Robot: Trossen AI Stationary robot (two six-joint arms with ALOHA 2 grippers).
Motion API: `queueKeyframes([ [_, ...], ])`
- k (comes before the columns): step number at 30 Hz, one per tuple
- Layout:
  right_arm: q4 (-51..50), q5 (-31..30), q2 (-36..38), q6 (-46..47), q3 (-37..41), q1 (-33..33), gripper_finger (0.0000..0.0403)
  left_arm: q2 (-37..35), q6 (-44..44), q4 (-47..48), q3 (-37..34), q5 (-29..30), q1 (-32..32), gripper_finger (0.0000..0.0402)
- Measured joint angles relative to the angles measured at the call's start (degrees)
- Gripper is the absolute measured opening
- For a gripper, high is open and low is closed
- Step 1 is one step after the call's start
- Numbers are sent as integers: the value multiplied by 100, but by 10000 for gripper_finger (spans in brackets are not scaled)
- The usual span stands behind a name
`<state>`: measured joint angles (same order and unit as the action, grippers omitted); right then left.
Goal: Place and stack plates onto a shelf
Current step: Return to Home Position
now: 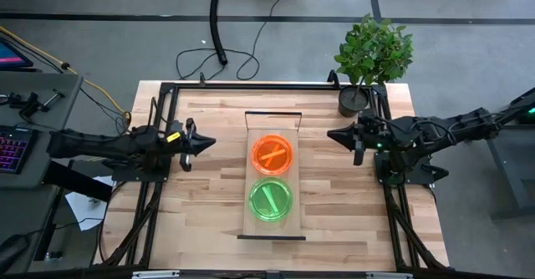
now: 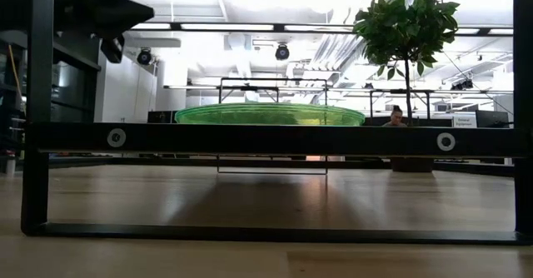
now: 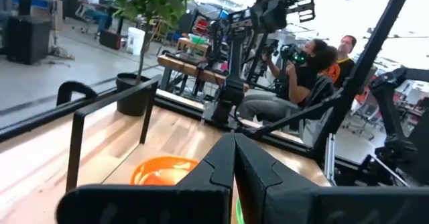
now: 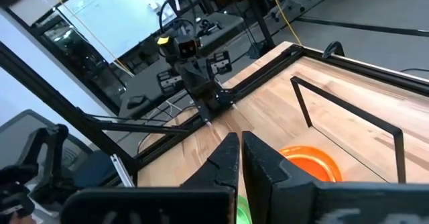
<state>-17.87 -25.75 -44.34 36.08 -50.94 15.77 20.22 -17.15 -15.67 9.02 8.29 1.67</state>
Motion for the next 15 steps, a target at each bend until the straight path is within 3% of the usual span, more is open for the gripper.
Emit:
queueKeyframes([
  [9, -389, 153, 165, 12, 0, 0, 0, -638, 197, 932, 0, 190, 75, 0],
  [15, -392, 189, 287, 12, 0, 0, 0, -1028, 78, 383, -565, 255, 75, 0],
])
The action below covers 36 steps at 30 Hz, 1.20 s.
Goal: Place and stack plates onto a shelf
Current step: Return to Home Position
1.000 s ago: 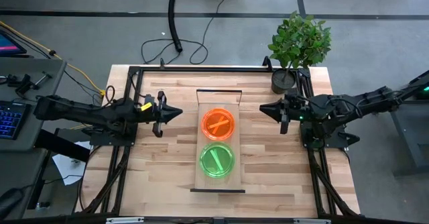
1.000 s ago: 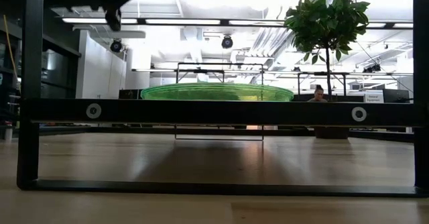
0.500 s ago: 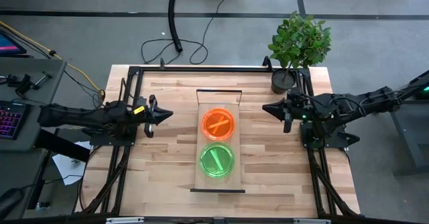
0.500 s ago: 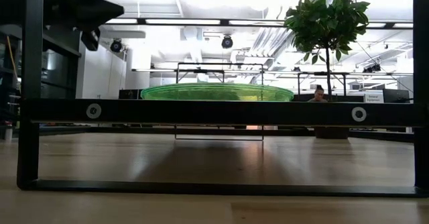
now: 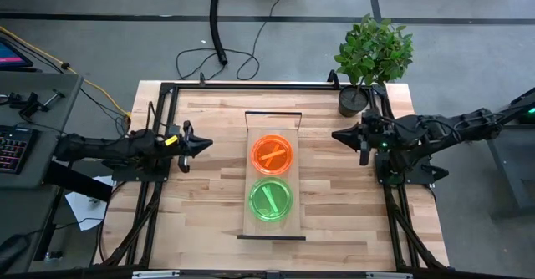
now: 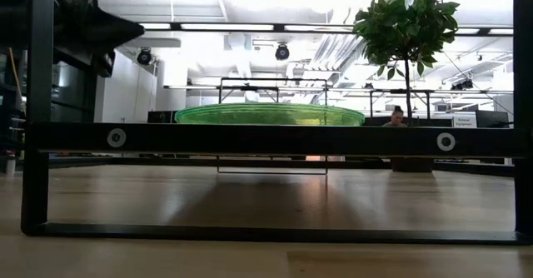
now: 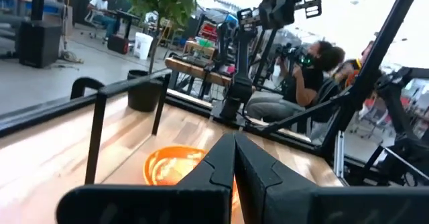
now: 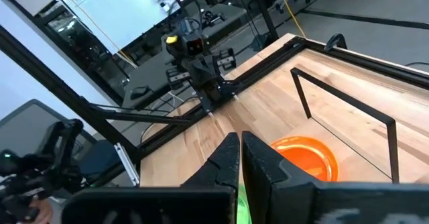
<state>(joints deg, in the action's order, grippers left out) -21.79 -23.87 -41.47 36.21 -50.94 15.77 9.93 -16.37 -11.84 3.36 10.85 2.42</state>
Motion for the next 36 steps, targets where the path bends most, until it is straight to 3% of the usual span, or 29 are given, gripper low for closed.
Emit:
queueKeyframes([
  [5, -18, 10, 50, 142, 0, 0, 0, -409, -23, -146, -265, 73, -20, 0],
  [11, -23, 12, 33, 417, 0, 0, 0, -795, 56, 936, -270, 225, -20, 0],
  [23, -41, 84, 31, 226, 0, 0, 0, -839, 307, 960, -270, -19, -20, 0],
  [27, -14, 456, 33, 75, 33, 12, 0, -839, 307, 953, -270, -19, -20, 1],
  [31, 218, 509, 97, -209, 416, 132, 0, -839, 307, 953, -268, -19, -20, 1],
  [36, 1540, 853, 675, -475, 1594, 236, 0, -839, 307, 953, -270, -19, -20, 1],
])
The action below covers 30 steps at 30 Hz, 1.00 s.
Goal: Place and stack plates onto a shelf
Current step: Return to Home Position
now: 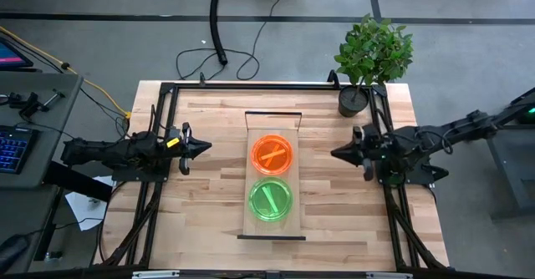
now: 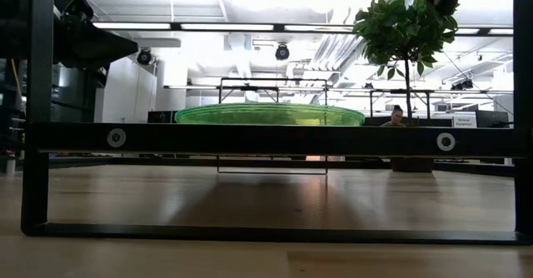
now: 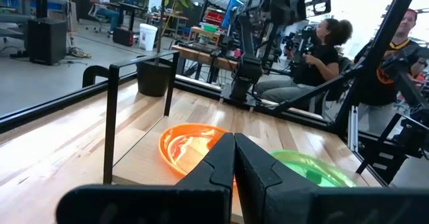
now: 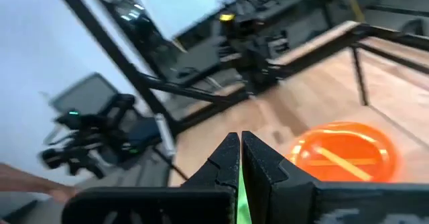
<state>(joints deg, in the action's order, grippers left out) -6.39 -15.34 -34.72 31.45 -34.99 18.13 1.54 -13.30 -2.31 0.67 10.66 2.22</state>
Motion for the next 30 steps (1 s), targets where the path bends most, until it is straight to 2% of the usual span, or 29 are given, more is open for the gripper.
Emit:
queueKeyframes([
  [6, 1121, 82, 1184, -347, 1238, -99, 0, 0, 0, -2, 0, 0, 0, 1],
  [12, 1304, 586, 2118, -1046, 1849, -436, 0, 0, 0, -3, 0, 2, 0, 1],
  [16, 1568, 978, 2646, -1118, 2284, -649, 0, 0, 0, -4, 0, 0, 0, 1],
  [22, 2256, 1240, 3214, -1227, 3047, -963, 0, 0, 0, -4, 0, 0, 0, 1],
  [30, 1929, 2013, 3448, -1388, 3442, -1478, 0, 0, 0, -4, 0, 1, 0, 1],
])
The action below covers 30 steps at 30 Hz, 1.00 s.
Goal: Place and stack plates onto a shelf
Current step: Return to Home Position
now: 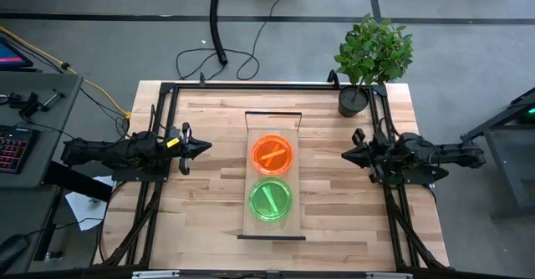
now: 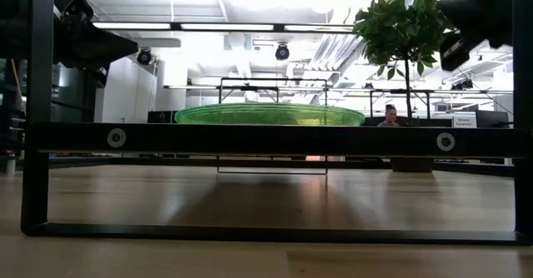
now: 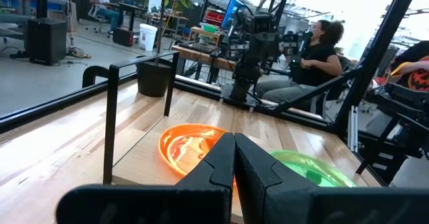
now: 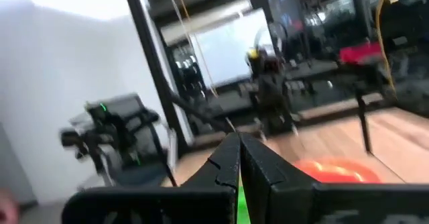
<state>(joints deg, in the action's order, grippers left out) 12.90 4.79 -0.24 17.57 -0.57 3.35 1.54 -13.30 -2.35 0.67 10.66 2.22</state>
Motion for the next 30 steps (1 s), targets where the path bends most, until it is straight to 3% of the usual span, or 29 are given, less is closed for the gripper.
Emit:
queueKeyframes([
  [10, -1151, 8, 0, -1012, 1, -297, 0, 0, 0, 0, 2, -1, 0, 1],
  [15, -1167, -89, -12, -1205, -1, -299, 0, 0, -2, 0, 2, -1, 0, 1],
  [20, -1211, -383, -14, -1120, -1, -299, 0, 0, -2, 0, 2, -1, 0, 1],
  [30, -1219, -414, -16, -192, -1, -299, 0, 0, -1, 0, 2, -1, 0, 1],
])
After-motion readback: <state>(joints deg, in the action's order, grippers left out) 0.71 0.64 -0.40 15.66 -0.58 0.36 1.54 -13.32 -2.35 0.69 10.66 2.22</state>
